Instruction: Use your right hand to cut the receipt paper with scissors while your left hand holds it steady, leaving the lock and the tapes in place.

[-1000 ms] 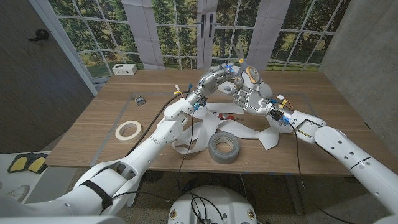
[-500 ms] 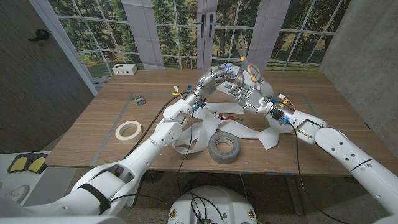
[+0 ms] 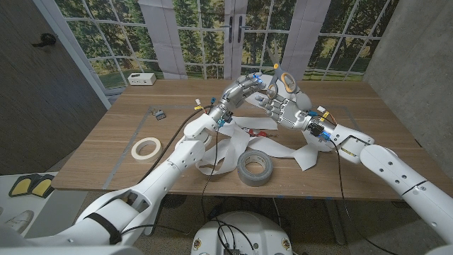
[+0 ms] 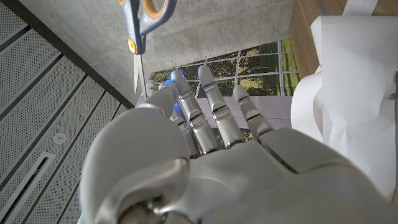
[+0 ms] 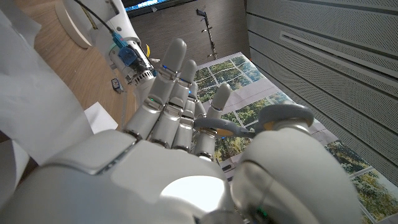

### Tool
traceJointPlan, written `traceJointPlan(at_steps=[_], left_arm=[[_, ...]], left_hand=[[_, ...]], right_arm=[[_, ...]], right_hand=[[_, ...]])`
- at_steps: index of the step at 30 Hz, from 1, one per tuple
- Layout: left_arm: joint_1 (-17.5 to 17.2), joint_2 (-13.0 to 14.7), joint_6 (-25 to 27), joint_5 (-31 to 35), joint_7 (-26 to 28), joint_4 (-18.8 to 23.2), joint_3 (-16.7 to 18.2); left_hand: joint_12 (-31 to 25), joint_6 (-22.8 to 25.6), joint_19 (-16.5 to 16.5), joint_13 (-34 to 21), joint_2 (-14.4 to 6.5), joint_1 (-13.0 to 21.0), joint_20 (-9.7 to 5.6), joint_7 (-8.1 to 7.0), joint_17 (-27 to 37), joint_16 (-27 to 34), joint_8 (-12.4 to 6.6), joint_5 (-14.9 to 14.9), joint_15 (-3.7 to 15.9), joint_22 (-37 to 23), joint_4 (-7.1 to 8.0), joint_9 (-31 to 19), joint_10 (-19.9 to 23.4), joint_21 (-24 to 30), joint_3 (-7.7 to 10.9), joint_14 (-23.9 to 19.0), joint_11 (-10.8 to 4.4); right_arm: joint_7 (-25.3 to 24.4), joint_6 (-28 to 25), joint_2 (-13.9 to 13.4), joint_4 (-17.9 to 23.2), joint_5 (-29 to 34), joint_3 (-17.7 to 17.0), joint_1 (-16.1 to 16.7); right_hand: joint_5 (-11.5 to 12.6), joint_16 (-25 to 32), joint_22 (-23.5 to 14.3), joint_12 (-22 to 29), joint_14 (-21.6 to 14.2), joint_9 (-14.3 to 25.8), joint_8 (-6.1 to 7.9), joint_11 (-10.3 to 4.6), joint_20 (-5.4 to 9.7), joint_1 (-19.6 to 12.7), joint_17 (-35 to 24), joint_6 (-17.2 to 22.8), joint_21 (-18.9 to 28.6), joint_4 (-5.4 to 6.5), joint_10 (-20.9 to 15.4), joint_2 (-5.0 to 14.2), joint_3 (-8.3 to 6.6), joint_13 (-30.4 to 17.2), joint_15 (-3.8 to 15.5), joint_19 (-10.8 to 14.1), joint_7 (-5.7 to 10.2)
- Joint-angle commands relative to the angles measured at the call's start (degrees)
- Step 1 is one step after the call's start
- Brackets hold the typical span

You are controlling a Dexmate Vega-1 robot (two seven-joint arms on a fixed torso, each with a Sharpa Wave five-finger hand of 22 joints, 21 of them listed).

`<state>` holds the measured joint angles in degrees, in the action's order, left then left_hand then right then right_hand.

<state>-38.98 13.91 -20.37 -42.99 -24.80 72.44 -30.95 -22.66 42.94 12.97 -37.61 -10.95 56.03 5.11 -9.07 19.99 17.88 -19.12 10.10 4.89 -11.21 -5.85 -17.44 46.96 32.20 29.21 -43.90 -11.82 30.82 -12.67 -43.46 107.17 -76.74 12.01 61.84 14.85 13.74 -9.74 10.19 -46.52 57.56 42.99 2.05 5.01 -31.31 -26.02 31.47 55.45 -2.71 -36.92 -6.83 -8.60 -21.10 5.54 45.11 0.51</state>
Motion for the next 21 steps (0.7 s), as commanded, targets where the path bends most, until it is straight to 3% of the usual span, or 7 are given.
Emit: traceJointPlan(at_steps=[1,3,4,6,15,17,21], left_arm=[[0.69,1.47,-1.32,0.46,-2.05,-1.24,0.2],[1.33,1.63,-2.72,1.77,-2.09,-2.44,0.12],[1.75,1.78,-3.49,2.74,-1.83,-3.05,0.05],[2.69,1.96,-5.08,4.66,-1.2,-4.42,-0.08],[8.37,1.65,-9.06,8.65,-4.28,-12.73,-1.3],[9.83,1.61,-10.25,9.76,-5.27,-14.77,-1.72],[10.76,2.74,-12.0,16.1,0.42,-14.79,-2.68]], left_hand=[[2.5,-4.31,-0.64,0.8,1.46,-4.59,0.29,-0.26,-0.64,-1.44,2.27,-0.34,7.57,-0.08,2.27,0.15,-3.36,0.32,-0.81,1.97,0.12],[3.23,-4.54,-1.0,0.97,2.39,-7.44,0.42,-0.61,-1.04,-2.02,2.61,-0.37,7.25,-0.04,3.77,0.26,-4.26,0.17,-2.07,2.68,0.05],[2.74,-0.59,-1.08,0.93,3.98,-11.4,0.31,-0.13,-1.65,-2.58,1.27,-0.07,7.32,0.05,5.56,0.33,-2.02,0.02,-4.12,3.2,-0.01],[2.54,1.65,-0.97,1.12,5.52,-13.13,0.22,0.07,-2.21,-3.15,0.61,0.21,7.38,0.12,5.99,0.61,-0.57,-0.08,-5.22,3.67,-0.06],[8.16,-5.6,-2.32,2.33,8.73,-15.15,1.42,-1.66,-4.47,-6.1,5.0,0.86,6.96,0.2,4.84,1.84,-10.13,-1.41,-6.65,9.59,0.1],[8.98,-7.59,-3.0,2.32,8.92,-15.0,2.56,-1.84,-4.54,-6.37,5.95,0.83,6.54,0.2,4.34,1.96,-11.95,-1.82,-6.84,11.22,0.07],[9.15,-8.23,-3.3,2.31,8.38,-14.57,3.0,-1.36,-4.39,-6.04,6.25,0.82,6.22,0.19,3.89,2.02,-12.3,-2.05,-6.79,11.67,0.09]], right_arm=[[-1.39,0.08,-0.62,1.25,-0.23,-0.54,1.09],[-1.0,-0.11,-0.73,1.11,-0.51,-0.58,1.07],[-1.4,-0.08,-0.84,1.35,-0.48,-0.71,1.29],[-1.47,-0.18,-0.95,1.42,-0.63,-0.8,1.41],[-1.78,-0.1,-1.3,1.45,-0.42,-1.06,1.51],[-2.0,-0.07,-1.28,1.5,-0.51,-1.15,1.6],[-2.17,0.21,-1.25,1.55,-0.47,-1.36,1.82]], right_hand=[[0.16,-0.12,-0.17,0.26,0.32,-0.03,-0.43,0.01,1.27,-0.19,-0.09,-1.11,-0.46,0.01,0.13,0.22,0.37,0.1,2.46,-0.06,-1.56],[0.15,-0.03,-0.18,0.25,0.29,0.12,-0.45,0.1,1.22,-0.19,-0.12,-1.38,-0.56,0.03,0.24,0.29,0.39,0.22,2.56,-0.03,-1.61],[0.14,-0.01,-0.18,0.25,0.31,0.04,-0.46,0.06,1.24,-0.18,-0.1,-1.27,-0.6,0.04,0.28,0.32,0.4,0.28,2.59,0.03,-1.62],[0.14,0.03,-0.18,0.27,0.28,0.02,-0.47,0.04,1.23,-0.2,-0.1,-1.26,-0.66,0.03,0.29,0.35,0.41,0.34,2.6,0.04,-1.58],[0.12,0.18,-0.2,0.34,0.31,0.04,-0.52,0.09,0.92,-0.36,-0.05,-1.38,-1.17,-0.03,0.35,0.49,0.44,0.73,2.47,-0.35,-1.76],[0.11,0.19,-0.2,0.38,0.35,-0.12,-0.6,0.12,0.86,-0.38,-0.02,-1.32,-1.23,-0.04,0.3,0.52,0.45,0.81,2.46,-0.34,-1.72],[0.11,0.23,-0.21,0.4,0.38,-0.1,-0.63,0.21,0.83,-0.43,0.01,-1.42,-1.35,-0.04,0.32,0.61,0.46,0.94,2.45,-0.32,-1.75]])
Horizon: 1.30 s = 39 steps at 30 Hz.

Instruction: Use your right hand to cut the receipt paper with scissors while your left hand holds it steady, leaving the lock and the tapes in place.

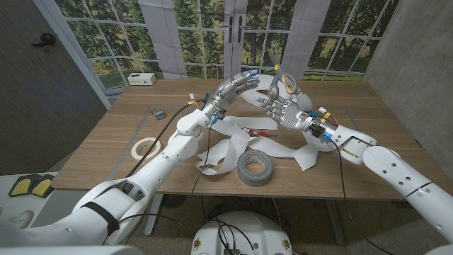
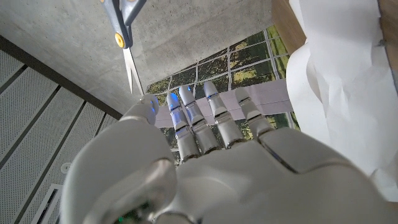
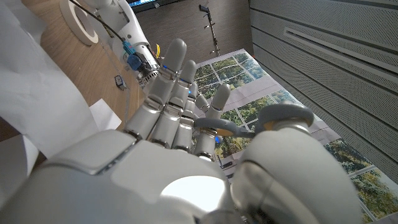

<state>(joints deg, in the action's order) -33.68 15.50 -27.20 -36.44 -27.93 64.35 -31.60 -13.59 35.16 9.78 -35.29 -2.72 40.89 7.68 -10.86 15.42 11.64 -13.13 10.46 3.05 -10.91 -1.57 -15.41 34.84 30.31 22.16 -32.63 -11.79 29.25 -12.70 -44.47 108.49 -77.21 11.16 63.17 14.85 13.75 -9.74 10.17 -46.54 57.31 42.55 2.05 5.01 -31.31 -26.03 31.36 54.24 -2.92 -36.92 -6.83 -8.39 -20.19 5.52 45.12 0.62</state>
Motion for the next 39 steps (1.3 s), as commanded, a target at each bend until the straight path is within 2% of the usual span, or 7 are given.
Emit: traceJointPlan(at_steps=[1,12,14,21,28,30,39], left_arm=[[5.71,1.52,-5.5,11.66,5.45,-6.68,-2.42],[11.37,-0.29,-10.46,17.16,5.56,-17.2,-5.37],[13.89,-0.8,-12.26,17.94,2.77,-21.01,-6.43],[18.01,-2.65,-21.95,25.16,8.01,-29.73,-9.11],[21.19,-4.57,-24.37,28.03,10.5,-36.29,-11.18],[23.07,-5.86,-24.59,26.54,7.08,-39.97,-11.36],[25.79,-5.2,-27.32,29.84,9.24,-41.22,-14.78]], left_hand=[[0.05,-0.48,-0.04,-0.01,0.16,0.55,0.4,0.66,0.18,0.26,0.27,0.44,8.05,-0.11,-0.42,-0.01,-0.09,-0.15,0.22,0.38,0.03],[2.27,-6.19,-0.04,1.59,1.06,0.26,0.84,0.56,-1.44,-1.0,2.25,0.1,6.51,-0.08,-1.65,0.25,-4.76,-0.68,-0.12,4.83,1.76],[3.11,-10.59,-1.14,2.52,1.0,-0.13,1.41,0.4,-2.18,-1.56,3.11,0.08,5.15,-0.04,-1.96,0.55,-8.09,-1.44,-0.31,8.71,2.11],[2.98,-13.64,-2.16,3.61,0.54,0.07,1.87,0.28,-3.05,-1.3,2.69,0.23,4.34,0.02,-2.66,0.92,-11.06,-2.33,-0.13,11.71,2.39],[2.83,-15.46,-2.13,4.05,0.63,0.65,1.84,0.6,-3.49,-1.49,2.93,0.16,4.21,0.05,-3.39,1.08,-11.6,-2.54,-0.03,13.24,2.28],[2.97,-15.28,-3.16,4.6,-0.66,2.54,2.42,1.45,-3.84,-1.49,2.28,0.1,3.35,0.11,-4.7,1.23,-13.19,-3.23,0.81,15.02,3.47],[2.89,-17.63,-4.07,5.57,-1.02,4.02,3.03,1.82,-4.38,-1.41,2.52,0.12,2.3,0.18,-6.35,1.41,-15.7,-4.15,0.85,17.74,4.4]], right_arm=[[-0.51,0.38,-0.2,0.18,0.07,-0.52,0.52],[-1.17,0.95,-0.4,0.56,0.26,-1.15,1.35],[-1.1,1.02,-0.39,0.55,0.3,-1.15,1.38],[-1.06,1.24,-0.2,0.27,0.4,-1.07,1.44],[-1.15,1.42,-0.25,0.29,0.63,-1.12,1.55],[-1.2,1.34,-0.26,0.29,0.49,-1.17,1.59],[-0.59,2.02,0.02,-0.07,0.96,-1.06,1.59]], right_hand=[[0.11,0.25,-0.22,0.42,0.43,0.13,-0.19,0.22,0.83,-0.45,0.02,-1.25,-0.18,0.17,0.31,0.66,0.24,0.08,2.5,-0.31,-1.86],[0.06,0.35,-0.23,0.43,0.52,0.12,-0.27,0.09,0.74,-0.44,0.09,-1.39,-0.5,0.2,0.49,0.81,0.31,0.44,2.37,-0.24,-2.0],[0.05,0.36,-0.24,0.43,0.52,0.13,-0.27,0.13,0.7,-0.45,0.12,-1.4,-0.56,0.2,0.51,0.84,0.32,0.48,2.34,-0.27,-1.95],[0.04,0.4,-0.25,0.45,0.59,0.12,-0.31,0.21,0.72,-0.55,0.19,-1.45,-0.75,0.17,0.56,0.97,0.31,0.69,2.33,-0.22,-1.98],[0.01,0.42,-0.25,0.47,0.72,0.09,-0.33,0.28,0.76,-0.62,0.22,-1.43,-0.94,0.16,0.62,1.08,0.32,0.89,2.34,-0.19,-2.09],[0.01,0.42,-0.25,0.46,0.78,0.11,-0.33,0.25,0.76,-0.65,0.23,-1.44,-0.98,0.15,0.67,1.13,0.3,0.94,2.32,-0.18,-2.09],[-0.04,0.49,-0.26,0.49,0.78,0.06,-0.37,0.32,0.68,-0.71,0.34,-1.44,-1.24,0.13,0.72,1.23,0.34,1.21,2.2,-0.17,-2.09]])
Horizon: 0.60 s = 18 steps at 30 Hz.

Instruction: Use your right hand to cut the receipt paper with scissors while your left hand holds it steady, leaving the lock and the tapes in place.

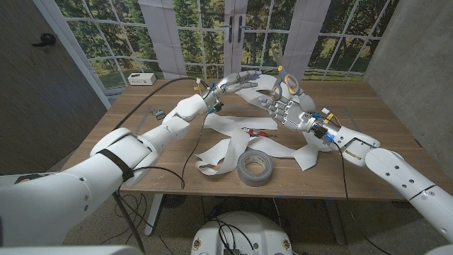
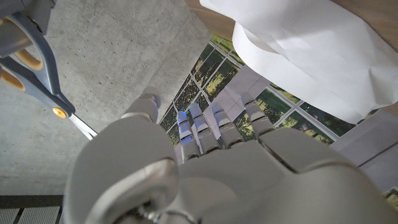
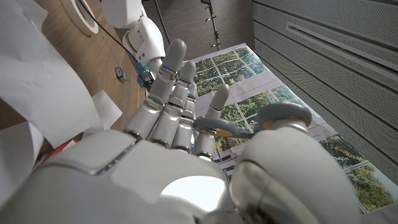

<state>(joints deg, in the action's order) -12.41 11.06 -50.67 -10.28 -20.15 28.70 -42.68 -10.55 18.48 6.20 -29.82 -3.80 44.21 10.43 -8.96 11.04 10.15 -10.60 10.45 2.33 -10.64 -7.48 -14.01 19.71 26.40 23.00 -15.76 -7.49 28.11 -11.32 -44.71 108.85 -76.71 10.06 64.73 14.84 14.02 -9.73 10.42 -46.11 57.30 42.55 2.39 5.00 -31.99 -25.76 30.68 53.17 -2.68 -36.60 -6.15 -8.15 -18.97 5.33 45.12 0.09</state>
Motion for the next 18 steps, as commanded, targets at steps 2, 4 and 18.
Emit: traceJointPlan(at_steps=[2,4,18], left_arm=[[4.92,-0.48,-4.34,4.91,2.93,-5.51,-4.54],[5.39,-0.12,-4.81,6.64,4.88,-5.42,-5.63],[6.97,-0.81,-0.79,6.33,5.35,-6.63,-8.08]], left_hand=[[-0.17,-1.06,-0.51,0.16,0.09,0.7,0.3,-0.03,-0.03,0.14,-0.03,0.11,3.01,-0.09,-0.5,0.02,-0.71,-0.29,-0.05,0.9,0.04],[-0.17,-1.09,-0.55,0.23,0.13,0.72,0.34,-0.02,-0.06,0.14,-0.07,0.1,3.0,-0.09,-0.56,0.04,-0.87,-0.34,-0.1,1.07,0.12],[-0.51,-0.67,-1.02,0.81,0.07,0.85,-0.11,0.82,-0.24,0.15,-0.63,0.08,2.93,-0.04,-0.88,0.19,-1.25,-0.89,-0.42,2.34,0.19]], right_arm=[[0.77,0.86,0.31,-0.5,0.6,0.01,-0.06],[0.65,1.01,0.33,-0.49,0.78,0.01,-0.06],[0.07,1.83,0.37,-0.17,1.25,-0.36,0.31]], right_hand=[[-0.04,0.25,-0.27,0.26,0.33,0.14,-0.34,0.0,0.68,-0.04,0.08,-0.78,-0.21,-0.11,0.39,0.57,0.1,0.04,2.38,-0.16,-1.62],[-0.06,0.25,-0.27,0.27,0.36,0.11,-0.37,0.07,0.64,-0.05,0.12,-0.78,-0.29,-0.12,0.39,0.61,0.11,0.12,2.39,-0.17,-1.59],[-0.13,0.36,-0.28,0.3,0.56,0.06,-0.39,0.18,0.64,-0.19,0.14,-0.69,-0.67,-0.16,0.52,0.81,0.13,0.51,2.47,-0.14,-1.7]])
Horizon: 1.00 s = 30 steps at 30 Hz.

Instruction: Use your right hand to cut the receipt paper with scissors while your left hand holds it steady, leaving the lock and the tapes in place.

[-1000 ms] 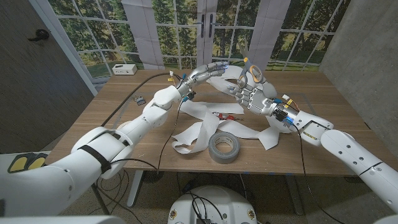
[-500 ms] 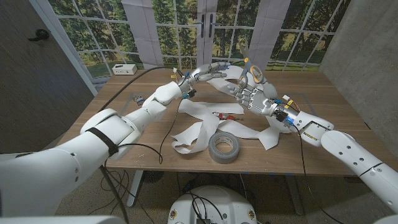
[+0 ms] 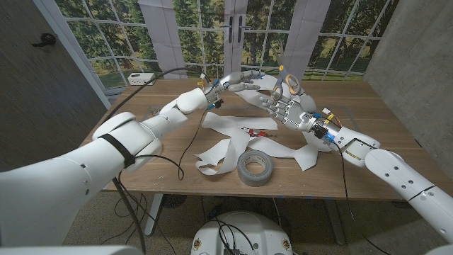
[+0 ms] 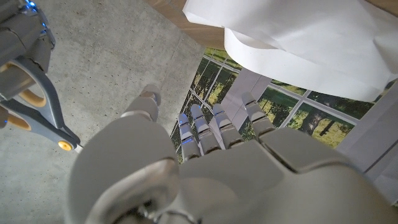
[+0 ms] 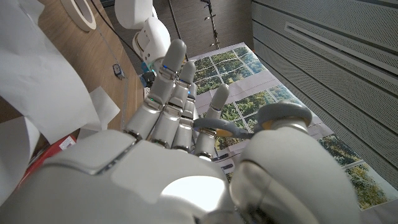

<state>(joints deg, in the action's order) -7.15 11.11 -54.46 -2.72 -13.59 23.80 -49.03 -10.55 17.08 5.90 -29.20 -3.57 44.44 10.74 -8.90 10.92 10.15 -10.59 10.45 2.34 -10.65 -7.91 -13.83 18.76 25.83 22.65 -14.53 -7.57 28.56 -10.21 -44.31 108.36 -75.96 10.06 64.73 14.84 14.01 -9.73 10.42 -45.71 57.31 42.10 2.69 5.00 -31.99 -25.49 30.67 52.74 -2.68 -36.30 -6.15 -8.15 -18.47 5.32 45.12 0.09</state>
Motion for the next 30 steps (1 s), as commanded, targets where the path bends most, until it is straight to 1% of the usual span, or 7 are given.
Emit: traceJointPlan(at_steps=[1,6,15,16,19,28,30], left_arm=[[1.77,-0.9,3.38,-1.34,-1.11,-1.76,-1.82],[2.43,-1.0,4.54,-0.78,0.1,-1.85,-2.93],[4.06,-1.44,6.91,3.24,5.34,-2.02,-7.06],[4.15,-1.59,7.42,3.12,5.19,-2.07,-7.28],[4.36,-2.23,9.63,2.11,3.79,-2.26,-7.55],[5.17,-3.34,13.23,2.74,5.27,-2.39,-9.91],[5.17,-3.85,14.61,0.91,2.52,-2.51,-9.26]], left_hand=[[-0.57,0.95,-1.0,0.28,-0.18,0.68,-0.66,0.92,-0.15,0.04,-0.76,0.09,2.87,-0.01,-0.5,0.03,-0.29,-0.5,-0.09,1.6,0.29],[-0.69,3.56,-1.34,0.86,-0.41,0.95,-0.87,1.79,-0.32,0.04,-1.8,0.1,2.63,0.08,-0.74,0.16,-0.88,-1.05,-0.26,3.04,0.62],[-0.5,2.28,-2.05,1.73,-0.54,1.09,-0.67,1.62,-0.5,-0.05,-1.17,0.08,1.5,0.15,-0.86,0.33,-2.51,-1.92,-0.59,5.35,1.13],[-0.5,1.89,-2.06,1.82,-0.52,1.04,-0.66,1.47,-0.51,-0.01,-1.01,0.07,1.53,0.15,-0.84,0.35,-2.63,-1.99,-0.66,5.44,1.19],[-0.7,2.6,-1.94,2.24,-0.47,0.97,-0.6,-0.54,-0.56,0.25,-1.27,0.02,1.46,0.18,-0.83,0.49,-2.61,-2.21,-0.88,5.39,1.52],[-0.64,1.69,-2.01,2.97,-0.36,0.69,-0.57,1.08,-0.61,0.25,-0.85,-0.05,1.18,0.19,-0.73,0.8,-3.41,-2.67,-1.32,6.08,1.81],[-0.54,1.74,-2.06,3.12,-0.35,0.63,-0.48,1.14,-0.62,0.24,-0.86,-0.06,1.16,0.19,-0.71,0.86,-3.82,-2.78,-1.4,6.25,2.1]], right_arm=[[-0.46,0.75,-0.04,0.38,0.51,-0.39,0.33],[-0.66,0.82,-0.23,0.77,0.55,-0.56,0.58],[-1.18,0.69,-0.73,1.63,0.47,-0.88,1.22],[-1.13,0.66,-0.76,1.65,0.42,-0.87,1.27],[-1.12,0.82,-0.79,1.8,0.44,-0.97,1.54],[-1.16,1.24,-1.04,2.43,0.42,-1.43,2.51],[-0.84,1.46,-1.08,2.49,0.49,-1.53,2.7]], right_hand=[[-0.13,0.38,-0.28,0.31,0.14,0.09,0.06,-0.16,0.67,-0.2,-0.13,-0.74,-0.28,-0.16,0.21,0.82,0.13,0.04,2.45,-0.16,-1.72],[-0.16,0.43,-0.29,0.3,0.13,0.17,0.13,-0.13,0.6,-0.22,-0.11,-0.65,-0.4,-0.17,0.29,0.86,0.15,0.15,2.49,-0.15,-1.63],[-0.22,0.46,-0.3,0.34,0.27,0.23,0.18,-0.18,0.56,-0.12,-0.01,-0.6,-0.69,-0.16,0.31,0.74,0.34,0.44,2.41,-0.13,-1.66],[-0.23,0.51,-0.3,0.33,0.19,0.23,0.17,-0.15,0.56,-0.12,-0.01,-0.59,-0.73,-0.16,0.34,0.74,0.35,0.47,2.42,-0.13,-1.67],[-0.24,0.51,-0.3,0.34,0.25,0.28,0.19,-0.16,0.54,-0.11,0.02,-0.62,-0.8,-0.15,0.36,0.77,0.38,0.57,2.29,-0.07,-1.71],[-0.29,0.58,-0.31,0.36,0.33,0.11,0.1,-0.06,0.43,-0.08,0.07,-0.53,-1.07,-0.13,0.39,0.85,0.45,0.82,2.39,-0.09,-1.76],[-0.3,0.61,-0.31,0.35,0.32,0.14,0.08,-0.07,0.4,-0.1,0.08,-0.6,-1.14,-0.14,0.45,0.86,0.46,0.88,2.38,-0.08,-1.72]])
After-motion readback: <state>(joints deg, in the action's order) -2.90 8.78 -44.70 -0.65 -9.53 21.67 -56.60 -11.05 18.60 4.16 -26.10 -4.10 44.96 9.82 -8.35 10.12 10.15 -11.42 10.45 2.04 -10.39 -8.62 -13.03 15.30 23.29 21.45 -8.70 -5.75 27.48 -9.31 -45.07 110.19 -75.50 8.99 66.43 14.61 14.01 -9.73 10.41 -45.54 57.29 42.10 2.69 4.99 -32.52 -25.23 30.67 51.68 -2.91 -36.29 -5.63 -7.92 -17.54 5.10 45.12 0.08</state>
